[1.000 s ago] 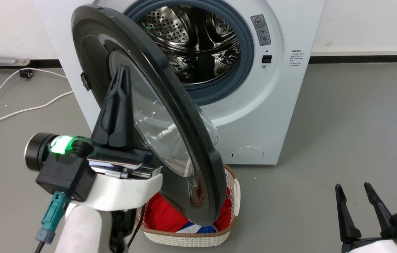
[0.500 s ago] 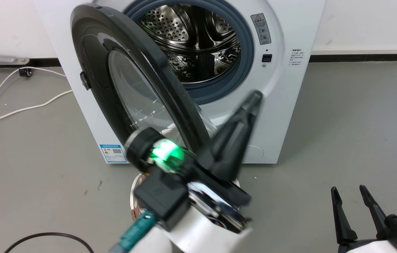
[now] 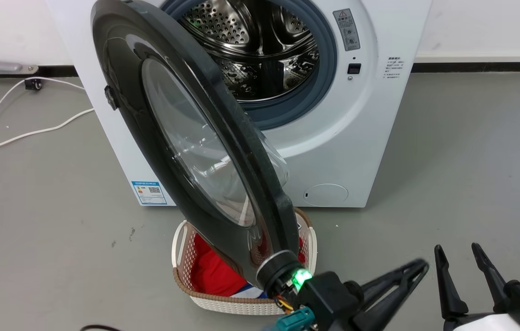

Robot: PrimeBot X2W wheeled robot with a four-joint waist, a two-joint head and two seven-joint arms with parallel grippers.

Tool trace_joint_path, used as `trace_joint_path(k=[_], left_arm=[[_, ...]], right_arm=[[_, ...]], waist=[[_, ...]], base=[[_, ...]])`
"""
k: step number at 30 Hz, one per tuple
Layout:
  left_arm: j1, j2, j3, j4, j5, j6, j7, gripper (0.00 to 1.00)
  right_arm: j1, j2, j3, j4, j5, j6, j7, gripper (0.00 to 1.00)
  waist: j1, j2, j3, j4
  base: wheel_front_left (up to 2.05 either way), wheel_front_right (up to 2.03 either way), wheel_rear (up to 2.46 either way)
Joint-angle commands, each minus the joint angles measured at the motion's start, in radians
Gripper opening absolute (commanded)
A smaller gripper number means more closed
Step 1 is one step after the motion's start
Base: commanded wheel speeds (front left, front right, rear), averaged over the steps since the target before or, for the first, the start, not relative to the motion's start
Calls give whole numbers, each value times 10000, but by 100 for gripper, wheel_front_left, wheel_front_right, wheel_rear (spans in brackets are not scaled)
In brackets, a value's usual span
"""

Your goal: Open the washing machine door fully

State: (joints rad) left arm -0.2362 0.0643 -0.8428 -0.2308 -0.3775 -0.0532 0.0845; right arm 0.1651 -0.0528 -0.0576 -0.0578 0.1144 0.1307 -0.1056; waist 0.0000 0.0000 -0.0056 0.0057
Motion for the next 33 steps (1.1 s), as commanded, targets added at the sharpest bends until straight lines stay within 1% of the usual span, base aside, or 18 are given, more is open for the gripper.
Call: trace_joint_path(k=[1,5,10,18,27,33], left_arm=[[110,82,-34,83,-18,-13,20,0],[189,248,-122,847,-47,-17,238,0],[-30,370,98,1871,110,273,253,0],[-349,356,810,3132,175,860,-329,0],[-437,402,1273,3651,132,1299,-828,0],[-351,477,1464,3821,87,1499,-1080,0]], right_arm=[[-140,16,-4,34,15,1,-15,100],[-249,-15,49,69,-18,1,-56,100],[-407,-30,105,179,1,1,-141,100],[-528,-26,111,416,64,1,-244,100],[-607,-50,74,606,156,1,-284,100],[-629,-73,66,685,197,1,-279,100]], waist=[[0,0,24,7],[0,0,194,-21],[0,0,380,-115],[0,0,496,-244],[0,0,518,-253],[0,0,490,-189]], base=[[0,0,0],[0,0,0],[0,0,0],[0,0,0],[0,0,0],[0,0,0]])
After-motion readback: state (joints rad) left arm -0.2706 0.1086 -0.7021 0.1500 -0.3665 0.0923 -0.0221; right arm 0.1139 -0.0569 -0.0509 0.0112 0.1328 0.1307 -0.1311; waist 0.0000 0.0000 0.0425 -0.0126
